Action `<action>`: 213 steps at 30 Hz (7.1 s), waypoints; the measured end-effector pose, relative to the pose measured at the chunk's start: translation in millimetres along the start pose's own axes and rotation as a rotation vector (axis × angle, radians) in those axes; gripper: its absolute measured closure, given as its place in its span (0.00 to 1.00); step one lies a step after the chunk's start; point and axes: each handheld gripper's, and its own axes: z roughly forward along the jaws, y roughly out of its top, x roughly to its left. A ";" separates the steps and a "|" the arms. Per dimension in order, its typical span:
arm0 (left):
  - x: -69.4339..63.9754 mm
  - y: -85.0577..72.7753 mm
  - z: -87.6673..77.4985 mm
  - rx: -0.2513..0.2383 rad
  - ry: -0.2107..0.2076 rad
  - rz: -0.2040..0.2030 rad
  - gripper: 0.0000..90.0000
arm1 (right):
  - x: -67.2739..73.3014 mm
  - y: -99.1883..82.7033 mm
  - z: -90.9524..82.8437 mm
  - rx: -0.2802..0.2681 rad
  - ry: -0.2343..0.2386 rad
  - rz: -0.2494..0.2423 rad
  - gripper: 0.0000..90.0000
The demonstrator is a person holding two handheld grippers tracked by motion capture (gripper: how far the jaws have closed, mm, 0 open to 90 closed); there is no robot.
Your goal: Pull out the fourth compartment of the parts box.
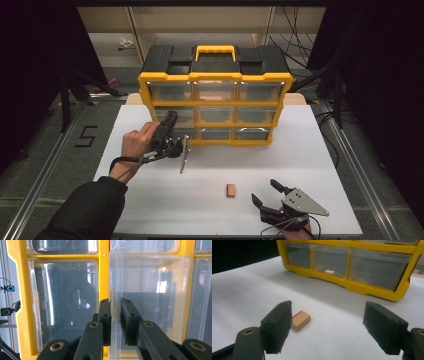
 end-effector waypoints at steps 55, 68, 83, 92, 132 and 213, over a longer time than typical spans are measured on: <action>-2.4 4.1 -42.3 -0.041 0.020 -0.014 0.89 | -0.2 -0.2 0.3 0.000 -0.002 0.001 0.27; -3.7 4.8 -50.6 -0.056 0.027 -0.013 0.89 | 0.1 -0.2 0.5 0.000 -0.002 -0.001 0.27; -3.9 4.6 -63.6 -0.062 0.030 -0.008 0.89 | 0.3 -0.2 0.5 0.000 -0.002 -0.004 0.27; -5.1 6.6 -71.6 -0.072 0.030 -0.013 0.88 | 0.5 -0.2 0.6 0.001 -0.002 -0.005 0.27; -15.6 3.0 -99.1 -0.089 0.018 -0.020 0.87 | 3.1 -2.1 4.6 0.044 -0.011 -0.043 0.28; -9.9 8.8 -98.8 -0.109 -0.002 -0.132 0.54 | 2.6 -1.4 3.6 0.030 -0.007 -0.032 0.28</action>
